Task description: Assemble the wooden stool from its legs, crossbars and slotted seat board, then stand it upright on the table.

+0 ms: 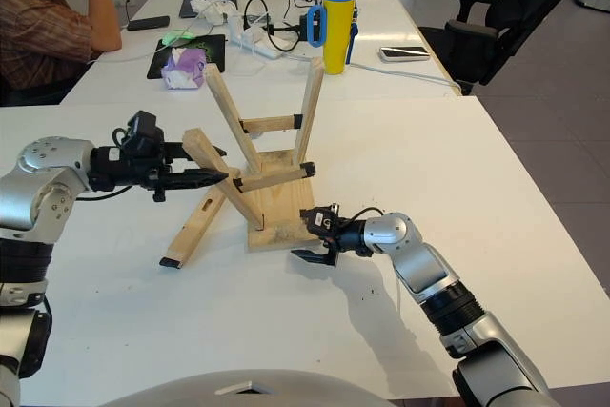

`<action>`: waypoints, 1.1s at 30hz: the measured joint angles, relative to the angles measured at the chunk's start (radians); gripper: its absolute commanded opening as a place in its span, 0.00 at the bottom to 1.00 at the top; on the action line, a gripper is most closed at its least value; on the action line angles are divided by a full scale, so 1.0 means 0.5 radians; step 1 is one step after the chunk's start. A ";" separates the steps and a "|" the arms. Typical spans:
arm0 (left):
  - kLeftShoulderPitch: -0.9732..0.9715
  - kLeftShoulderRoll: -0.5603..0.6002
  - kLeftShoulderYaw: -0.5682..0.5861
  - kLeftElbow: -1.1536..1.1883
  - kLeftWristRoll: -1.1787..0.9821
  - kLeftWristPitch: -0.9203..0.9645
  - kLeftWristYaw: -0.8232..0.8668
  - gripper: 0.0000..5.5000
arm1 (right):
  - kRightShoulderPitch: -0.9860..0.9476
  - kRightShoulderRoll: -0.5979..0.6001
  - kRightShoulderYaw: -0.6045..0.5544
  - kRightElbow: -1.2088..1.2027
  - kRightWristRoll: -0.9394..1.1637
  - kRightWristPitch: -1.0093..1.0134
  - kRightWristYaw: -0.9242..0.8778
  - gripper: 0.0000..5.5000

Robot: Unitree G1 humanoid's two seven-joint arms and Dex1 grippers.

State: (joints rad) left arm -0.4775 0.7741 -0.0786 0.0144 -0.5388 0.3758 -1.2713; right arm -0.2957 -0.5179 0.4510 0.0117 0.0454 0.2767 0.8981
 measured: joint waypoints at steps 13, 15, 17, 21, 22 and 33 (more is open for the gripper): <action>0.404 0.039 -0.027 0.012 0.379 -0.156 0.330 0.62 | -0.004 0.093 0.012 -0.028 0.000 0.156 -0.069 0.77; 0.495 0.118 0.069 0.010 0.413 -0.174 0.371 0.67 | 0.003 0.110 0.017 -0.029 0.000 0.162 -0.092 0.77; 0.633 0.163 0.173 0.034 0.439 -0.186 0.424 0.72 | 0.022 0.115 0.014 -0.039 0.000 0.165 -0.116 0.77; 0.746 0.128 0.313 0.055 0.455 -0.095 0.665 0.84 | 0.045 0.143 0.011 -0.065 0.001 0.199 -0.173 0.77; 0.782 0.103 0.356 0.004 0.433 -0.002 0.734 0.86 | 0.060 0.160 0.007 -0.079 0.002 0.212 -0.200 0.77; 1.016 -0.202 0.449 -0.544 0.079 0.946 1.262 0.83 | 0.171 0.316 -0.054 -0.170 0.035 0.368 -0.413 0.77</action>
State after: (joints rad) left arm 0.0303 0.6729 0.1457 -0.2575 -0.4995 0.8486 -0.6402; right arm -0.2103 -0.3601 0.4242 -0.0732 0.0630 0.4606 0.6914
